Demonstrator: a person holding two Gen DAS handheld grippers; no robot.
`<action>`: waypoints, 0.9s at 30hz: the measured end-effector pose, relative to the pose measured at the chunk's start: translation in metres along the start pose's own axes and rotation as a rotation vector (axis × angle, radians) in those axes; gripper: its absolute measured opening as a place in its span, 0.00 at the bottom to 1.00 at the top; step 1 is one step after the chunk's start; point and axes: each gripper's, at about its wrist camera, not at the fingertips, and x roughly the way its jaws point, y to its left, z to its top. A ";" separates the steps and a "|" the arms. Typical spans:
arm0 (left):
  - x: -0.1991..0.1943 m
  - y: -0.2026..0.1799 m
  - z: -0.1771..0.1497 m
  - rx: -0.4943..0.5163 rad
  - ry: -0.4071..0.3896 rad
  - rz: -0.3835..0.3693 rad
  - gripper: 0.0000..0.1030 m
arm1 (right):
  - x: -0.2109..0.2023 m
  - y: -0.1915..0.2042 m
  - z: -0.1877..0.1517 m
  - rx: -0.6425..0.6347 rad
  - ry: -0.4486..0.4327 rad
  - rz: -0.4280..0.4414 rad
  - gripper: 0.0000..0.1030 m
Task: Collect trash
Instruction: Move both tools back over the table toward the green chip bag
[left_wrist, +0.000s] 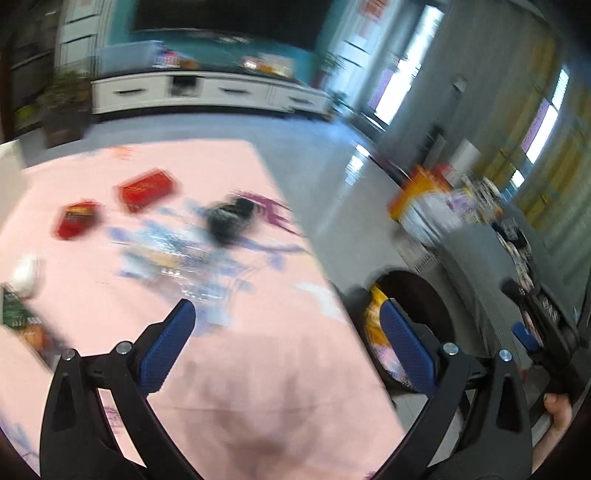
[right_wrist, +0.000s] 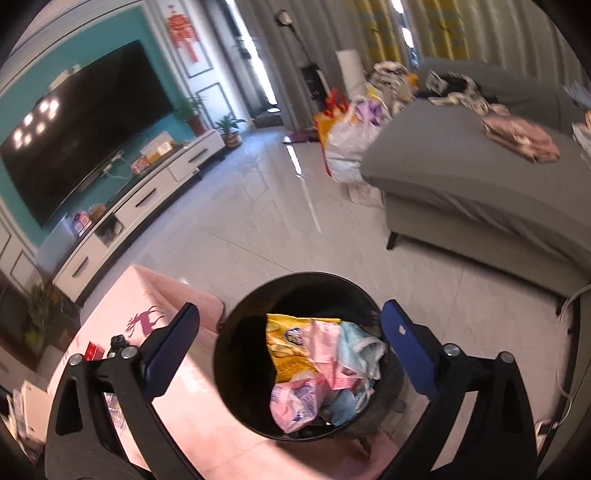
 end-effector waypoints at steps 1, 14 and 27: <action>-0.011 0.020 0.005 -0.026 -0.028 0.033 0.97 | -0.002 0.006 -0.001 -0.017 -0.008 0.004 0.97; -0.056 0.262 0.002 -0.444 -0.029 0.446 0.97 | -0.017 0.111 -0.034 -0.295 -0.009 0.164 0.97; -0.023 0.314 -0.039 -0.702 0.135 0.256 0.97 | 0.016 0.217 -0.098 -0.407 0.316 0.427 0.97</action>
